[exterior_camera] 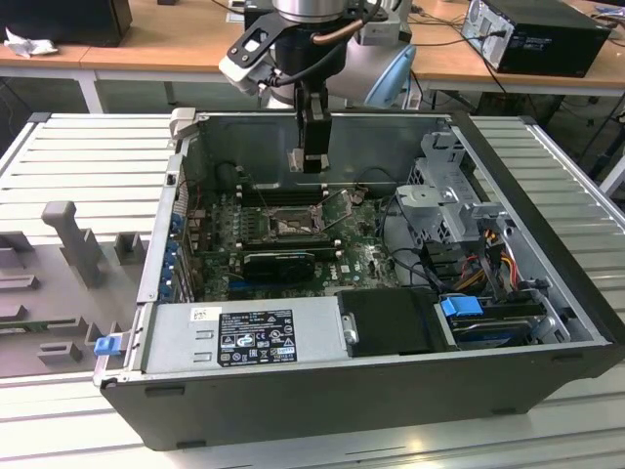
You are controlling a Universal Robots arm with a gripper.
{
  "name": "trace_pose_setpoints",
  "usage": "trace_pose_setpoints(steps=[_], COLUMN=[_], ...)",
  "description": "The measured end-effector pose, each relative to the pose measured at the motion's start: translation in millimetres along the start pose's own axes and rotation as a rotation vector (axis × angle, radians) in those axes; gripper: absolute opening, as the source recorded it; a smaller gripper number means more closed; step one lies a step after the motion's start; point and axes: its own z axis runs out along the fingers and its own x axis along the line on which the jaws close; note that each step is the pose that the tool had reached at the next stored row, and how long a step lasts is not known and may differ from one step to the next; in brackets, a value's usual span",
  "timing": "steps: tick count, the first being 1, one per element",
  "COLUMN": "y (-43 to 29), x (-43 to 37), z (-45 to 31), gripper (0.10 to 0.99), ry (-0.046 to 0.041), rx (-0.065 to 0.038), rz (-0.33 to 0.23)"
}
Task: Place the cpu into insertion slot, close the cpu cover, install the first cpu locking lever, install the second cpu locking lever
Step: 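Place the cpu into insertion slot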
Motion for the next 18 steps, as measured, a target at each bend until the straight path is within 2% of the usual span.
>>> trace_pose_setpoints(steps=[12, 15, 18], y=[-0.5, -0.9, -1.5], x=[0.0, -0.1, 0.5], z=[7.0, 14.1, 24.5], gripper=[0.529, 0.529, 0.529], ry=[-0.0007, -0.0004, 0.0011], rx=[0.0, 0.0, 0.0], rz=[0.026, 0.026, 0.002])
